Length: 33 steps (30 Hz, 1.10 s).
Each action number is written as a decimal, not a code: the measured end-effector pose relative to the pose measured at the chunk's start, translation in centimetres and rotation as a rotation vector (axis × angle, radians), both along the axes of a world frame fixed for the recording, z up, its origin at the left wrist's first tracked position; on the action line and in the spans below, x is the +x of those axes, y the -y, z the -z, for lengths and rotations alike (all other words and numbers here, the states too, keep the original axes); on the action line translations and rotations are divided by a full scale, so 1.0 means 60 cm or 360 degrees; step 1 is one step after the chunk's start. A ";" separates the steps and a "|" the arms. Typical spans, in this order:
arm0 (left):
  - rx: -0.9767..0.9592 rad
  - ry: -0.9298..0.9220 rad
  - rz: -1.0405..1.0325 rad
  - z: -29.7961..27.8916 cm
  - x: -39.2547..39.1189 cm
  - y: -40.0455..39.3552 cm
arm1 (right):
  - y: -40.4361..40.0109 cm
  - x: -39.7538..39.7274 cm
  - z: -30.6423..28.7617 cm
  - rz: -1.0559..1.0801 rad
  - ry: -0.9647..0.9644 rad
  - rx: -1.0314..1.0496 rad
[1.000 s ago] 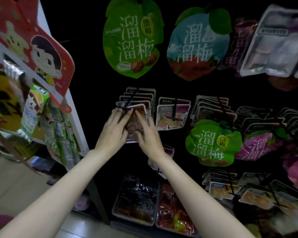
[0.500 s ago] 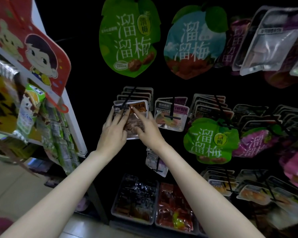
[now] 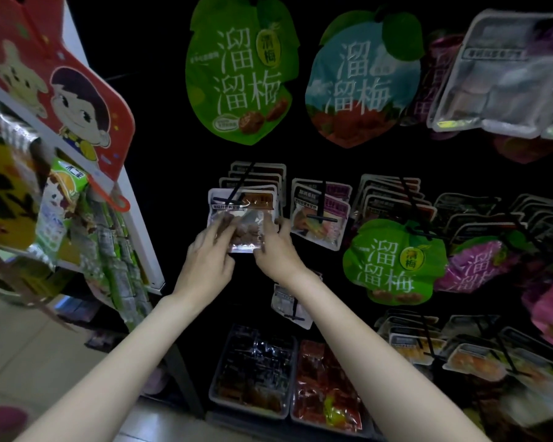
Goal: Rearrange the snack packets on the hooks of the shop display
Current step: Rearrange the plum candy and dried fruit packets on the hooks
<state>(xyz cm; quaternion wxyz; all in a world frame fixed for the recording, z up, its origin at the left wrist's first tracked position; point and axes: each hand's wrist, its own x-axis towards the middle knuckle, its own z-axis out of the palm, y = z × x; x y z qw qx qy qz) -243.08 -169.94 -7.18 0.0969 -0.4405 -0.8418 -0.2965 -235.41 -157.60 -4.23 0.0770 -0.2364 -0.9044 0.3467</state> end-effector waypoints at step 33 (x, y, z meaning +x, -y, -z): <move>0.1096 0.0349 0.0683 -0.352 0.299 -0.346 | -0.326 0.348 -0.345 0.0404 -0.1320 0.0328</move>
